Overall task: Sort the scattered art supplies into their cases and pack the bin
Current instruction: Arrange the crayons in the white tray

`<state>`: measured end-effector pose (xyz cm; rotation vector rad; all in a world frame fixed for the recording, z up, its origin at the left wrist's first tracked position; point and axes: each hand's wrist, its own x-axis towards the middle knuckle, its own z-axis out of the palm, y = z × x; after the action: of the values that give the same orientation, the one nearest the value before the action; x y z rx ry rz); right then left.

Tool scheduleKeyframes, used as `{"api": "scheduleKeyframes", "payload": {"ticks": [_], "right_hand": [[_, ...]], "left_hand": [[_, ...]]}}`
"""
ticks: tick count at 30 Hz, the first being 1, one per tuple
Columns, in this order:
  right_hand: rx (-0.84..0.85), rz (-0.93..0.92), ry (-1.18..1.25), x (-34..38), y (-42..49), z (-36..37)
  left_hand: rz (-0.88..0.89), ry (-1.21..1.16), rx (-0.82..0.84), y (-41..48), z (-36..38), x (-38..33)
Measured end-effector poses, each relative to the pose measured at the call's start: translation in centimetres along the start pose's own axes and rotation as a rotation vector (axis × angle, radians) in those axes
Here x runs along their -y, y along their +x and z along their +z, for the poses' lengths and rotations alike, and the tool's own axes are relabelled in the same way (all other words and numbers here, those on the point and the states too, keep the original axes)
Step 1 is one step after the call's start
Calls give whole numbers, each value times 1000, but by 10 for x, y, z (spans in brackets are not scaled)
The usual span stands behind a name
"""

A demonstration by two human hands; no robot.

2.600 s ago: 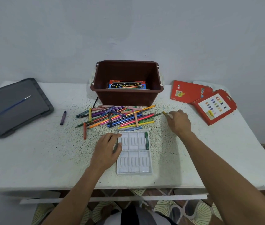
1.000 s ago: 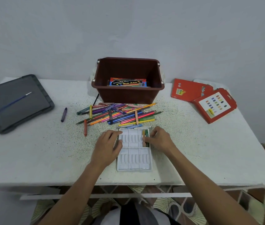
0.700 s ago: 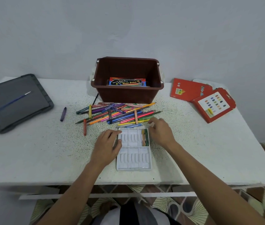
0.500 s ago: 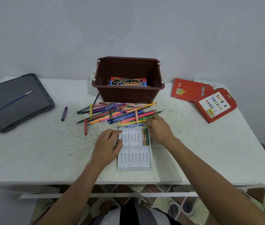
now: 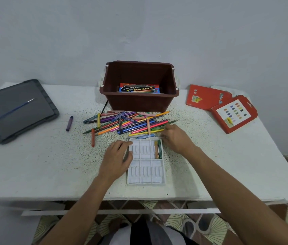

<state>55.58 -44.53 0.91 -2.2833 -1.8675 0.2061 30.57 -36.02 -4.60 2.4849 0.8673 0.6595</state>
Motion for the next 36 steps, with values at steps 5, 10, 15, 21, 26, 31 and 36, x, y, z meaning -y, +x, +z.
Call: {"api": "scheduleKeyframes", "payload": {"ticks": [5,10,15,21,26,31,36], "right_hand": [[-89,122,22,-5,-9,-5],[-122,283,210,8,-22,-17],[-126,378,252,40,-41,-17],[-116,317,164,62,-57,-1],[-112,267,163,68,-58,10],[-179,142,153,62,-60,17],[-255,47,100,50,-61,31]], "left_hand": [[7,-3,-3,0,0,0],[5,-9,-6,0,0,0],[7,-8,-8,0,1,0],[1,7,-2,0,1,1],[-4,16,3,0,1,1],[-2,12,-4,-1,1,0],[0,13,-4,-1,0,1]]}}
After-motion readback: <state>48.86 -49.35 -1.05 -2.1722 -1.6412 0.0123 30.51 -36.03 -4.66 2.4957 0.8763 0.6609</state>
